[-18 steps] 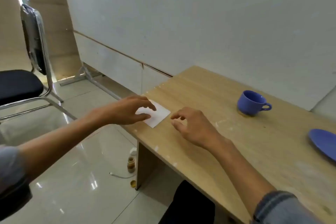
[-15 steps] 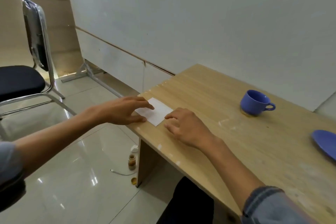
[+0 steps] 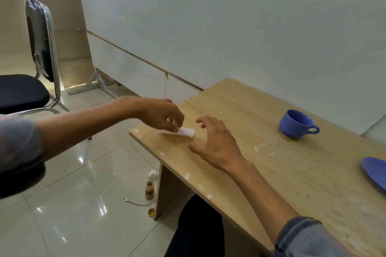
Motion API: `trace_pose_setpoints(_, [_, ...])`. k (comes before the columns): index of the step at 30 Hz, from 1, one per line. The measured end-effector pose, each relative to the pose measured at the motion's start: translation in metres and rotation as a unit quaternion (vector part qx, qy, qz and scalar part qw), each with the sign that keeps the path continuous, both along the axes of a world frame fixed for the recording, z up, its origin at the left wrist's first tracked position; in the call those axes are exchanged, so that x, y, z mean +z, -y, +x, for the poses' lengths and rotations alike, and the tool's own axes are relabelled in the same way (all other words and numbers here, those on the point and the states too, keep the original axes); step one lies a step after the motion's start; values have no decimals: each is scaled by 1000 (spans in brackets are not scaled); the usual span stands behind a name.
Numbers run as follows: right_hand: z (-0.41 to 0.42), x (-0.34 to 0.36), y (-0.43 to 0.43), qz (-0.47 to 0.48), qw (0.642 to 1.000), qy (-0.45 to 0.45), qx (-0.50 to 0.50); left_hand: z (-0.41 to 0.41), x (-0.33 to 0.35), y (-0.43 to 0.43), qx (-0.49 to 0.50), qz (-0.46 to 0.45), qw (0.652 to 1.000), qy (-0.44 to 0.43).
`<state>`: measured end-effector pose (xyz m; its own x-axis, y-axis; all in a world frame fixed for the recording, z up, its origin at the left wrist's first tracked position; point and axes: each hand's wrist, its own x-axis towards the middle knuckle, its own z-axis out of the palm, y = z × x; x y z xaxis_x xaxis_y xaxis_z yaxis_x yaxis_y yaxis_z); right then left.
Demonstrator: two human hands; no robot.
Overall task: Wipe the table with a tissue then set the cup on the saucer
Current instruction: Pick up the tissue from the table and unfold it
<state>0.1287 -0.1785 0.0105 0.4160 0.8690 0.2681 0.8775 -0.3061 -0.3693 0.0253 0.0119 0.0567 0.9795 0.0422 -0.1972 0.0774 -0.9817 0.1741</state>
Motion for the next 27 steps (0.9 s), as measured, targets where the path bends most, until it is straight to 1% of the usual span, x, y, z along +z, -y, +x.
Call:
trace_pose_setpoints(1, [3, 3, 2, 14, 1000, -15, -4, 6, 11, 3, 0, -21, 1000, -14])
trace_pose_setpoints(2, [6, 8, 5, 25, 998, -49, -5, 11, 22, 6, 0, -42, 999, -24])
trace_pose_setpoints(4, [13, 18, 14, 53, 987, -150, 3, 22, 45, 13, 0, -97, 995, -32])
trace_pose_setpoints(6, [19, 30, 26, 95, 962, -254, 20, 33, 65, 20, 0, -177, 984, -26])
trace_pose_setpoints(8, [26, 41, 39, 145, 930, -337, 29, 44, 80, 28, -5, -248, 969, -9])
trace_pose_setpoints(10, [34, 50, 54, 185, 906, -380, 22, 57, 89, 39, -10, -285, 958, 4])
trace_pose_setpoints(13, [49, 60, 77, 217, 880, -422, -10, 78, 93, 64, -6, -320, 947, 45])
trace_pose_setpoints(14, [55, 62, 86, 228, 869, -438, -23, 84, 92, 74, -7, -312, 948, 67])
trace_pose_setpoints(15, [61, 64, 95, 243, 855, -458, -34, 91, 90, 84, -14, -287, 953, 99])
trace_pose_setpoints(17, [72, 68, 112, 285, 820, -495, -48, 105, 82, 107, -38, -205, 961, 184])
trace_pose_setpoints(18, [78, 69, 120, 307, 801, -510, -55, 112, 78, 119, -49, -165, 957, 234])
trace_pose_setpoints(20, [88, 70, 135, 351, 759, -545, -71, 122, 70, 142, -68, -112, 936, 327])
trace_pose_setpoints(23, [100, 67, 153, 411, 688, -591, -89, 134, 58, 173, -109, -36, 899, 423])
trace_pose_setpoints(25, [107, 64, 163, 437, 664, -600, -93, 143, 50, 190, -126, 1, 879, 459])
trace_pose_setpoints(27, [113, 61, 171, 448, 662, -591, -107, 151, 42, 206, -129, 5, 871, 475])
